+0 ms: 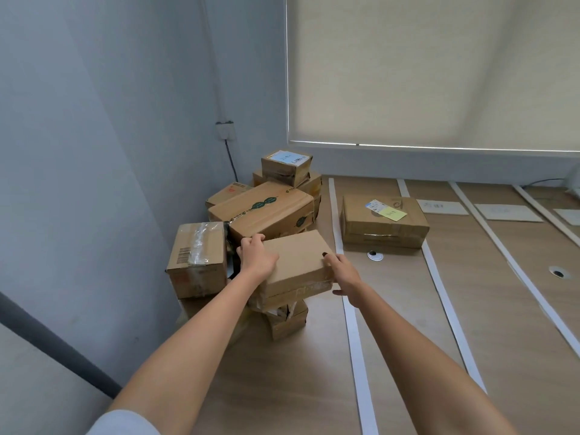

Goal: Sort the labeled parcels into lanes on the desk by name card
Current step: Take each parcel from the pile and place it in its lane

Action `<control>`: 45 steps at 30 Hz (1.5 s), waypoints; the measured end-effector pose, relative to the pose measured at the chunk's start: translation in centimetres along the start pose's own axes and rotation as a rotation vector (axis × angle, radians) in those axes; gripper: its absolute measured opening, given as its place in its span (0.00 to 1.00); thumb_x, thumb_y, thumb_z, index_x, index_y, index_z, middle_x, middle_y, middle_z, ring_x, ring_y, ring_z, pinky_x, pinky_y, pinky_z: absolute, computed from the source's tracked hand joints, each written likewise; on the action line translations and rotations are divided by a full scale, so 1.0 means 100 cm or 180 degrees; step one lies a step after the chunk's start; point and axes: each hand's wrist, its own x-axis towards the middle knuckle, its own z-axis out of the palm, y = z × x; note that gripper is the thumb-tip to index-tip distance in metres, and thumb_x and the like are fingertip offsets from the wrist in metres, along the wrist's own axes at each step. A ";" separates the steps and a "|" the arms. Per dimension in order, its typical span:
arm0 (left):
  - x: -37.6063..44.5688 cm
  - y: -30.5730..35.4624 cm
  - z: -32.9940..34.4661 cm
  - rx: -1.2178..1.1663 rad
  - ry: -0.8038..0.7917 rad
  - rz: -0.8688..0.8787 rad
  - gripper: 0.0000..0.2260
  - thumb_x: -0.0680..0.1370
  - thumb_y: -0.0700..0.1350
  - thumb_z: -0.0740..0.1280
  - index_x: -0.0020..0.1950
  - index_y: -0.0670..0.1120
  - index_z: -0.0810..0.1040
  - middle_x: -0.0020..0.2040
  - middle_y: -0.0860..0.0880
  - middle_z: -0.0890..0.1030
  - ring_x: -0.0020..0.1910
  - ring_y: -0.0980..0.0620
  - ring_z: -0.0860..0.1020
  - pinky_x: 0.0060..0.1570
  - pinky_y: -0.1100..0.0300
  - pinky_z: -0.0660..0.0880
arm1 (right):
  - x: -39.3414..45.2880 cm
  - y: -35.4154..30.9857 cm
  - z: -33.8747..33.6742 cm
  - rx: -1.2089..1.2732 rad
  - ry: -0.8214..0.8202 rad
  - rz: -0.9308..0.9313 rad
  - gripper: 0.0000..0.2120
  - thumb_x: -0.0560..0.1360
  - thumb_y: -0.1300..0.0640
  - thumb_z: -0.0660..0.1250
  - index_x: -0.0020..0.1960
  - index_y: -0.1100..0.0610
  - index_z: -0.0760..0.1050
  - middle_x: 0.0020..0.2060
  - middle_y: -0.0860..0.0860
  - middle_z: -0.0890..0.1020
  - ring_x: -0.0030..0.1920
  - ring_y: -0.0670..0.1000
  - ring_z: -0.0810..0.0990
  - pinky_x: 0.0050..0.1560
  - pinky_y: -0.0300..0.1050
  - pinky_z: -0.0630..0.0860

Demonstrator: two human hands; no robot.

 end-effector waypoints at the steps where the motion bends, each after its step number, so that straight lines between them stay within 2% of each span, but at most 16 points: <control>1: -0.001 0.002 0.003 -0.0059 -0.0035 0.0019 0.23 0.76 0.42 0.64 0.71 0.44 0.64 0.71 0.43 0.61 0.69 0.43 0.63 0.68 0.52 0.62 | -0.001 0.001 -0.005 0.0059 0.0078 -0.0009 0.18 0.78 0.45 0.57 0.65 0.52 0.68 0.59 0.54 0.70 0.57 0.56 0.70 0.58 0.57 0.73; 7: -0.008 0.023 0.019 -0.0290 0.0008 0.0150 0.27 0.75 0.43 0.68 0.72 0.45 0.61 0.69 0.42 0.63 0.64 0.45 0.69 0.61 0.54 0.68 | -0.008 0.003 -0.030 0.0221 0.0461 -0.0126 0.13 0.78 0.47 0.59 0.59 0.51 0.73 0.53 0.50 0.72 0.53 0.53 0.71 0.47 0.47 0.71; 10: -0.009 0.034 0.025 -0.0529 -0.0035 0.0133 0.30 0.75 0.43 0.68 0.73 0.44 0.57 0.69 0.41 0.65 0.65 0.44 0.68 0.63 0.52 0.68 | -0.011 0.003 -0.042 0.0307 0.0637 -0.0253 0.09 0.77 0.48 0.61 0.54 0.51 0.73 0.50 0.49 0.74 0.49 0.51 0.72 0.46 0.44 0.69; 13: -0.010 0.045 0.033 -0.0767 -0.0096 0.0012 0.29 0.77 0.44 0.66 0.74 0.44 0.56 0.69 0.41 0.67 0.66 0.43 0.69 0.63 0.51 0.68 | -0.016 0.002 -0.055 0.0400 0.0754 -0.0392 0.11 0.77 0.49 0.61 0.55 0.52 0.74 0.48 0.47 0.76 0.46 0.47 0.73 0.40 0.42 0.69; 17: -0.016 0.063 0.047 -0.1192 -0.0066 0.0124 0.26 0.78 0.41 0.65 0.74 0.47 0.58 0.67 0.44 0.71 0.63 0.47 0.71 0.59 0.54 0.70 | -0.022 0.000 -0.072 0.0477 0.0888 -0.0417 0.17 0.76 0.46 0.60 0.59 0.55 0.74 0.52 0.51 0.77 0.52 0.50 0.74 0.44 0.45 0.70; 22: -0.023 0.085 0.058 -0.1379 0.0239 0.0084 0.24 0.78 0.44 0.64 0.73 0.46 0.61 0.69 0.44 0.69 0.65 0.46 0.70 0.60 0.54 0.70 | -0.026 -0.002 -0.092 0.0723 0.1273 -0.0451 0.15 0.75 0.43 0.61 0.52 0.53 0.70 0.49 0.49 0.75 0.46 0.46 0.73 0.41 0.43 0.69; 24: -0.024 0.091 0.062 -0.1384 0.0276 -0.0148 0.23 0.79 0.48 0.62 0.73 0.44 0.62 0.70 0.43 0.68 0.66 0.44 0.69 0.62 0.53 0.69 | -0.026 -0.004 -0.100 0.0874 0.1412 -0.0462 0.14 0.76 0.42 0.61 0.47 0.54 0.70 0.50 0.53 0.77 0.50 0.51 0.75 0.49 0.49 0.75; 26: -0.022 0.094 0.065 -0.1312 0.0207 -0.0431 0.24 0.80 0.52 0.60 0.72 0.41 0.64 0.69 0.41 0.69 0.66 0.43 0.69 0.62 0.52 0.68 | -0.027 -0.006 -0.106 0.1003 0.1494 -0.0484 0.15 0.76 0.43 0.61 0.44 0.55 0.69 0.53 0.58 0.78 0.54 0.57 0.77 0.59 0.57 0.75; 28: -0.019 0.094 0.068 -0.1198 0.0014 -0.0529 0.22 0.80 0.52 0.59 0.67 0.37 0.70 0.64 0.39 0.74 0.60 0.43 0.73 0.56 0.54 0.71 | -0.029 -0.006 -0.111 0.1039 0.1489 -0.0521 0.15 0.76 0.44 0.62 0.47 0.57 0.70 0.55 0.60 0.77 0.55 0.58 0.76 0.60 0.58 0.74; 30: -0.017 0.094 0.073 -0.1176 -0.0120 -0.0375 0.19 0.80 0.49 0.59 0.62 0.36 0.75 0.59 0.39 0.78 0.51 0.46 0.74 0.47 0.58 0.69 | -0.030 -0.007 -0.114 0.1005 0.1411 -0.0593 0.16 0.76 0.46 0.63 0.55 0.57 0.71 0.56 0.57 0.77 0.57 0.56 0.75 0.60 0.54 0.75; 31: -0.016 0.096 0.075 -0.1169 -0.0165 -0.0252 0.16 0.80 0.47 0.59 0.61 0.37 0.75 0.58 0.40 0.78 0.50 0.46 0.74 0.46 0.58 0.68 | -0.031 -0.008 -0.116 0.0953 0.1362 -0.0645 0.17 0.76 0.48 0.64 0.60 0.57 0.71 0.57 0.55 0.76 0.58 0.55 0.75 0.59 0.52 0.74; 33: -0.012 0.097 0.078 -0.1129 -0.0278 0.0001 0.14 0.80 0.41 0.60 0.64 0.39 0.74 0.60 0.41 0.78 0.54 0.46 0.75 0.51 0.56 0.71 | -0.032 -0.008 -0.118 0.0849 0.1258 -0.0766 0.20 0.75 0.54 0.66 0.66 0.57 0.71 0.58 0.54 0.76 0.59 0.54 0.74 0.57 0.48 0.74; 36: -0.006 0.095 0.081 -0.1116 -0.0495 0.0184 0.22 0.77 0.31 0.61 0.71 0.42 0.66 0.66 0.42 0.73 0.66 0.43 0.71 0.65 0.48 0.70 | -0.031 -0.007 -0.122 0.0824 0.1239 -0.0857 0.21 0.73 0.61 0.65 0.66 0.58 0.72 0.57 0.55 0.77 0.56 0.52 0.75 0.51 0.44 0.75; 39: -0.004 0.091 0.083 -0.1249 -0.0558 0.0297 0.30 0.73 0.26 0.61 0.71 0.46 0.60 0.68 0.42 0.69 0.67 0.44 0.69 0.65 0.47 0.71 | -0.025 -0.007 -0.122 0.0894 0.1319 -0.0755 0.19 0.74 0.59 0.65 0.64 0.57 0.70 0.59 0.56 0.76 0.58 0.54 0.74 0.55 0.50 0.73; 42: 0.000 0.090 0.085 -0.1412 -0.0670 0.0392 0.35 0.73 0.30 0.64 0.74 0.53 0.56 0.67 0.43 0.64 0.65 0.44 0.68 0.62 0.45 0.72 | -0.018 -0.008 -0.120 0.1001 0.1415 -0.0571 0.17 0.75 0.52 0.66 0.60 0.57 0.69 0.57 0.55 0.76 0.58 0.54 0.74 0.56 0.52 0.74; 45: 0.007 0.092 0.088 -0.1459 -0.0702 0.0323 0.22 0.76 0.39 0.63 0.68 0.53 0.68 0.63 0.44 0.63 0.59 0.45 0.70 0.60 0.50 0.73 | -0.013 -0.010 -0.118 0.1087 0.1586 -0.0473 0.17 0.75 0.46 0.65 0.56 0.56 0.67 0.53 0.54 0.75 0.54 0.53 0.74 0.48 0.49 0.74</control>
